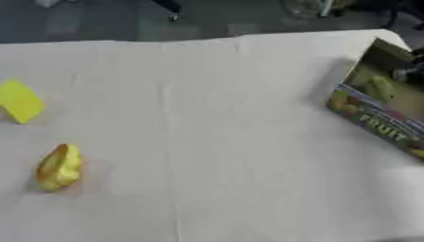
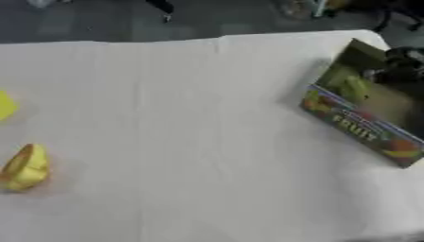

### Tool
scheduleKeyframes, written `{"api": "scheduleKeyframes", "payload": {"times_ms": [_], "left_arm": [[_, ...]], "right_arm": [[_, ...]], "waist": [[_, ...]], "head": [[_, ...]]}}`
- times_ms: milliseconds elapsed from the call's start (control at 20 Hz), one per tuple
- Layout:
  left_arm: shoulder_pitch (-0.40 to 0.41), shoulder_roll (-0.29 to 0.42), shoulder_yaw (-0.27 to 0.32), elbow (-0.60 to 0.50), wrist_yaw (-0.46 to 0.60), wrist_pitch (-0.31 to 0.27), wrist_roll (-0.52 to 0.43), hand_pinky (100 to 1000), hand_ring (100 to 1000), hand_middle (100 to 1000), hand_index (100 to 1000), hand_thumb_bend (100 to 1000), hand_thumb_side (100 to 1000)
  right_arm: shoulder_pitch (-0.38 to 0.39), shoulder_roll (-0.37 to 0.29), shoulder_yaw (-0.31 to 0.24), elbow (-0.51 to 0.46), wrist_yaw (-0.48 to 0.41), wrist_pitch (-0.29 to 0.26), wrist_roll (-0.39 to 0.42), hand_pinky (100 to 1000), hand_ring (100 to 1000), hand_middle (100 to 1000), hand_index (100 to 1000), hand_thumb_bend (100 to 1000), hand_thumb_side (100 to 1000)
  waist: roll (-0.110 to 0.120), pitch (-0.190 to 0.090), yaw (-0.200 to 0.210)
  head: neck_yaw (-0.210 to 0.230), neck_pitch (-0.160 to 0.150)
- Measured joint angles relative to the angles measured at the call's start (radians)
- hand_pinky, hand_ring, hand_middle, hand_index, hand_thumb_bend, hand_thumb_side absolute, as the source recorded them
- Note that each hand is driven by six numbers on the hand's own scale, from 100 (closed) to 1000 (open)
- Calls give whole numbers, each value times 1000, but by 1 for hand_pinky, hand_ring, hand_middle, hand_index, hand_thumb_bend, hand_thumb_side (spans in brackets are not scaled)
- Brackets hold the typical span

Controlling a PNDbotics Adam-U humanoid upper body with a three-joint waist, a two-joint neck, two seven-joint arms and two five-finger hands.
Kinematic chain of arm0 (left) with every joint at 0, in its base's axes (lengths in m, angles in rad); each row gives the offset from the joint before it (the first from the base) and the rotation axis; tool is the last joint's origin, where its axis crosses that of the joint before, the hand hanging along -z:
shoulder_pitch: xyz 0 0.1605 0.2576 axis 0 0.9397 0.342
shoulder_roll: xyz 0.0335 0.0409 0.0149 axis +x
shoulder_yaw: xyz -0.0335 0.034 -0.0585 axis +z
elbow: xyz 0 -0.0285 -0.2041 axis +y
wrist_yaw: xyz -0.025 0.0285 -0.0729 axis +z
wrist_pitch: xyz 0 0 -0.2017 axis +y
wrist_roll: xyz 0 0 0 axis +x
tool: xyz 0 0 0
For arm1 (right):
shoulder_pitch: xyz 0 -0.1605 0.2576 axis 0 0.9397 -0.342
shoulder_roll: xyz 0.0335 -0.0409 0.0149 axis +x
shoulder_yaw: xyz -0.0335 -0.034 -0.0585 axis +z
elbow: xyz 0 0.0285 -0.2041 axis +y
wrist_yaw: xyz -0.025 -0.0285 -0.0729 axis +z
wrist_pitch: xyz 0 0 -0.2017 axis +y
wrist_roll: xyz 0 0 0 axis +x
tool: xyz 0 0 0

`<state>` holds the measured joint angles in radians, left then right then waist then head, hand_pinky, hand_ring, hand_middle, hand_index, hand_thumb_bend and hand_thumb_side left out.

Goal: Pick up the objects with one hand, pass them to the other hand, and then place them into the box on the other side of the table.

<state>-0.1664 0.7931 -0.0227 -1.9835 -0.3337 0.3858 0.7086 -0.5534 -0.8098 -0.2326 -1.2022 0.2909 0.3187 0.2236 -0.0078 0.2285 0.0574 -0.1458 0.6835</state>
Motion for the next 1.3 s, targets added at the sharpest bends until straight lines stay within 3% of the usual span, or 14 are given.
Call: {"api": "scheduleKeyframes", "payload": {"times_ms": [200,350,600,750,1000,1300], "left_arm": [[8,0,1,0,0,17,-17,669,638,598,774,1000,657],[10,2,8,0,0,27,-27,671,642,602,775,1000,656],[8,23,13,0,13,60,-60,682,662,623,787,1000,631],[-16,63,12,0,31,109,-112,703,678,638,800,1000,568],[-101,172,-21,-2,96,210,-343,744,716,666,809,1000,464],[-288,288,-124,22,276,459,-685,820,782,714,827,1000,398]], "right_arm": [[9,3,-29,-128,-215,19,-195,842,969,814,934,100,682],[18,3,-27,-224,-358,10,-309,829,938,810,938,100,634],[24,-2,-6,-342,-507,-11,-392,822,909,803,937,100,515],[21,-5,14,-383,-538,-11,-405,820,908,798,931,100,525],[-3,-5,45,-424,-552,0,-404,820,907,793,928,100,523],[-27,-2,74,-439,-552,18,-384,819,905,790,923,100,547]], "waist": [[3,0,-1],[5,0,0],[8,0,6],[13,0,12],[15,-1,12],[22,-1,8]], "head": [[63,11],[132,22],[219,36],[246,37],[256,37],[256,36]]}}
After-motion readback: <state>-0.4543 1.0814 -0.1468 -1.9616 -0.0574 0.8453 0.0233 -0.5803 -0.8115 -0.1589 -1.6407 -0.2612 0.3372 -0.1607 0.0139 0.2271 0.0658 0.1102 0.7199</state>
